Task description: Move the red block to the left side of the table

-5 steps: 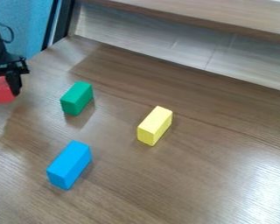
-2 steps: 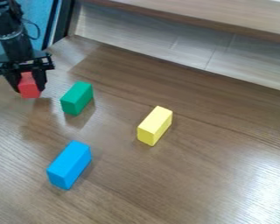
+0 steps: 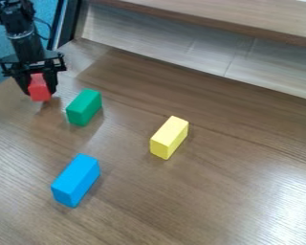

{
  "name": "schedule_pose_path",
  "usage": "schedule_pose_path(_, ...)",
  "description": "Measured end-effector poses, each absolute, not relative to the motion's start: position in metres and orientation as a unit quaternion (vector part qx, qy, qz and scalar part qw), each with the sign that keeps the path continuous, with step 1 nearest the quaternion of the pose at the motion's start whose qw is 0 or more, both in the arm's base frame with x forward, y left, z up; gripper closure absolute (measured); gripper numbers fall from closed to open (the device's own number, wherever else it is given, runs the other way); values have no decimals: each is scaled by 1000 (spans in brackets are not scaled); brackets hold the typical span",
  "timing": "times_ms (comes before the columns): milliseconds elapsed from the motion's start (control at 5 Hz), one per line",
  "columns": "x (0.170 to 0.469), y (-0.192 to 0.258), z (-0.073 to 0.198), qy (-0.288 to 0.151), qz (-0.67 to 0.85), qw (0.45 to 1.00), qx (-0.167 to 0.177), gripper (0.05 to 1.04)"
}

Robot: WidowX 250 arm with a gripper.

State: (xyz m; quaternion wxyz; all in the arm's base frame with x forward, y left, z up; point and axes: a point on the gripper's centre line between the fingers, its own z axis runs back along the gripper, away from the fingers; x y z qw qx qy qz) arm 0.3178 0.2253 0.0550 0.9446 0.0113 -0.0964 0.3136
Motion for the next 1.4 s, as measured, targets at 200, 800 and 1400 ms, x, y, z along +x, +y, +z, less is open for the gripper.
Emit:
schedule_pose_path(200, 328, 223, 53, -96, 310, 946, 12, 501)
schedule_pose_path(800, 330, 228, 50, -89, 317, 944, 27, 160)
schedule_pose_path(1400, 324, 217, 64, -99, 309, 946, 10, 84)
